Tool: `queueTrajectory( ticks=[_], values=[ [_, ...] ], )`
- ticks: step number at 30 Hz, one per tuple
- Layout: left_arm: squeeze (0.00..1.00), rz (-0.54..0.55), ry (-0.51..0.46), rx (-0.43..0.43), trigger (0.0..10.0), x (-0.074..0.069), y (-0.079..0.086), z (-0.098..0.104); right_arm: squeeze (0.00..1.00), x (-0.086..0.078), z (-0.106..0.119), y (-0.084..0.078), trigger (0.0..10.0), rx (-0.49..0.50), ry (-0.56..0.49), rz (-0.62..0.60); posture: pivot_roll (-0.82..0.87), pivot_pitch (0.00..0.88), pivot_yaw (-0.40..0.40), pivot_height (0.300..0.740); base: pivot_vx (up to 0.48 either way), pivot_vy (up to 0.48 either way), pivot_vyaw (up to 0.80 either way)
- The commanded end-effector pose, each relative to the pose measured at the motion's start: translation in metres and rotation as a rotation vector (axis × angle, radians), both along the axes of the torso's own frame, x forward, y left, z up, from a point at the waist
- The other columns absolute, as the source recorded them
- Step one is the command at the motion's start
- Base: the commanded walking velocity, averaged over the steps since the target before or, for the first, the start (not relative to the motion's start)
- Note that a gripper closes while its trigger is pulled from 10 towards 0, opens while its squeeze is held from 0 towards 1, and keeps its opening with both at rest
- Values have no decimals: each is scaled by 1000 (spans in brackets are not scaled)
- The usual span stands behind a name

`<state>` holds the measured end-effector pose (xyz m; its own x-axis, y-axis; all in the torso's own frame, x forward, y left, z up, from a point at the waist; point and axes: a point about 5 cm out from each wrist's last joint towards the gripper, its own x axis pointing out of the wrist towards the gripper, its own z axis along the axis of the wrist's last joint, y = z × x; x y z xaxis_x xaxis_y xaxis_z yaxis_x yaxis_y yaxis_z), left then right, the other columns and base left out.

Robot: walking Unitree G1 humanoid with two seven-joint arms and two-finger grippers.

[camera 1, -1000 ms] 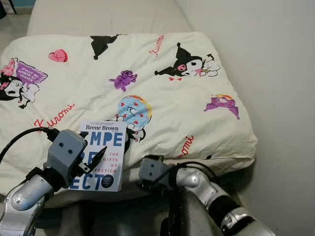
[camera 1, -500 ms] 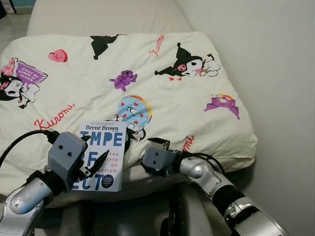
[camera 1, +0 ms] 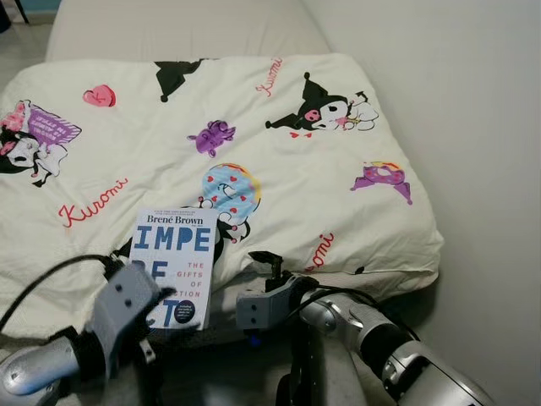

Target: Clean up the room

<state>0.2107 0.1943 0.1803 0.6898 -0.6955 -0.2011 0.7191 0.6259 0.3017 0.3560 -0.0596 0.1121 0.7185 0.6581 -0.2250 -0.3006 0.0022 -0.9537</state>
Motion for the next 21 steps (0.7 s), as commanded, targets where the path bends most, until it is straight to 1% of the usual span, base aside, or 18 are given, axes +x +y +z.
queueTrajectory(
  ticks=[1, 4, 6, 7, 9, 10, 12, 17, 18, 20, 21],
  values=[
    [0, -33, 33, 10, 10000, -5, -3, -3, 0, -2, -12, -6, 10000, -53, 4, -30, 9, 444, -106, 548, 0, 0, 0],
    [0, -36, 33, 13, 10000, -6, -4, -3, 0, 2, -10, -8, 10000, -66, -27, -63, 10, 444, -108, 548, 0, 0, 0],
    [0, -43, 27, 24, 10000, -7, -4, -1, 0, 14, 2, -16, 10000, -65, -95, -167, 11, 446, -110, 548, 0, 0, 0],
    [0, -43, 27, 24, 10000, -7, -4, -1, 0, 14, 2, -16, 10000, -65, -95, -167, 11, 446, -110, 548, 0, 0, 0],
    [0, -47, 34, 32, 10000, -8, -3, 0, 0, 21, 9, -22, 10000, -57, -128, -224, 12, 446, -111, 548, 0, 0, 0],
    [0, -47, 34, 32, 10000, -8, -3, 0, 0, 21, 9, -22, 10000, -57, -128, -224, 12, 446, -111, 548, 0, 0, 0],
    [0, -49, 40, 38, 10000, -9, -3, 0, 0, 25, 14, -27, 10000, -63, -148, -255, 10, 446, -112, 548, 0, 0, 0],
    [0, -51, 43, 42, 10000, -11, -3, 1, 0, 25, 13, -30, 10000, -90, -151, -256, 9, 446, -112, 548, 0, 0, 0],
    [0, -51, 43, 42, 10000, -11, -3, 1, 0, 23, 10, -28, 7686, -85, -136, -244, 6, 446, -113, 548, 0, 0, 0],
    [0, -50, 42, 43, 10000, -11, -3, 1, 0, 22, 8, -27, 7686, -81, -124, -235, 6, 446, -113, 548, 0, 0, 0],
    [0, -48, 40, 41, 10000, -10, -4, 1, 0, 19, 4, -26, 0, -68, -99, -222, 7, 447, -113, 548, 0, 0, 0]
  ],
)
